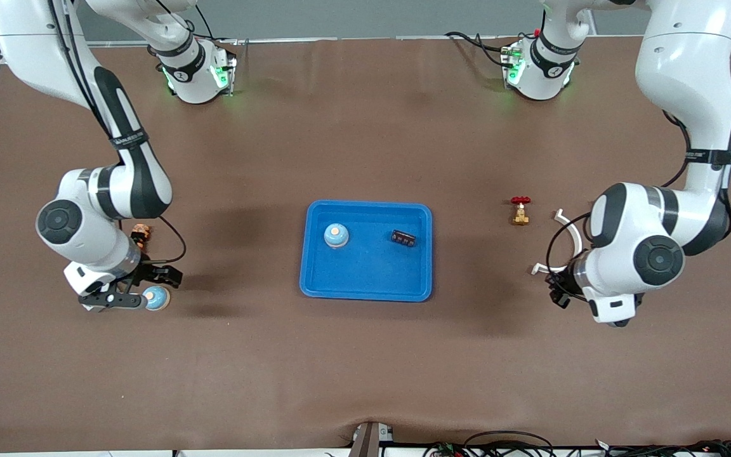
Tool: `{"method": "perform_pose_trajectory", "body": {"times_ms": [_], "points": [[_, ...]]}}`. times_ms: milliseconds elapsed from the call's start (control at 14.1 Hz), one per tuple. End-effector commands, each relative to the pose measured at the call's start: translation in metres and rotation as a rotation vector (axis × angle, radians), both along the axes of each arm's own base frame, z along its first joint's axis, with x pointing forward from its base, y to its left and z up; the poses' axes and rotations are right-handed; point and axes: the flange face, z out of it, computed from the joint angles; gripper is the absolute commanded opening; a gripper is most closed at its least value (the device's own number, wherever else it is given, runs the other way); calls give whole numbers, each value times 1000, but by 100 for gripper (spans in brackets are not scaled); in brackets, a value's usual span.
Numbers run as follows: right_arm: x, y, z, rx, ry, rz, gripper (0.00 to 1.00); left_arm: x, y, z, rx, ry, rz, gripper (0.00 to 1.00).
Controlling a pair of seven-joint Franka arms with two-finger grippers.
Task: Place electrolytic capacitor and blue bell in tray
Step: 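Grasp the second capacitor with the left gripper while the right gripper reaches the bell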
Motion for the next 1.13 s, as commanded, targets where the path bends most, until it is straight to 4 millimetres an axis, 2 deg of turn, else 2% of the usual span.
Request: {"method": "perform_pose_trajectory", "body": {"times_ms": [0,71,212,354,566,849,991,1062], "points": [[14,-28,-9,-5,-24,44,100,0,-31,9,-53,9,60,0],[15,-35,-15,-7,-29,61,100,-3,-44,9,-59,13,81,0],[16,-44,-28,-4,-29,56,100,-10,-83,11,-56,8,107,0],[16,-44,-44,1,-22,51,100,-18,-120,7,-51,8,138,0],[22,-43,-54,2,-17,50,100,-28,-156,-1,-44,10,169,0],[20,-43,-67,6,-1,43,100,-42,-200,-4,-57,-19,187,0],[21,-42,-67,6,-4,47,100,-50,-223,-9,-74,-44,194,0],[21,-42,-68,7,-4,46,100,-49,-228,-10,-83,-56,205,0]]}}
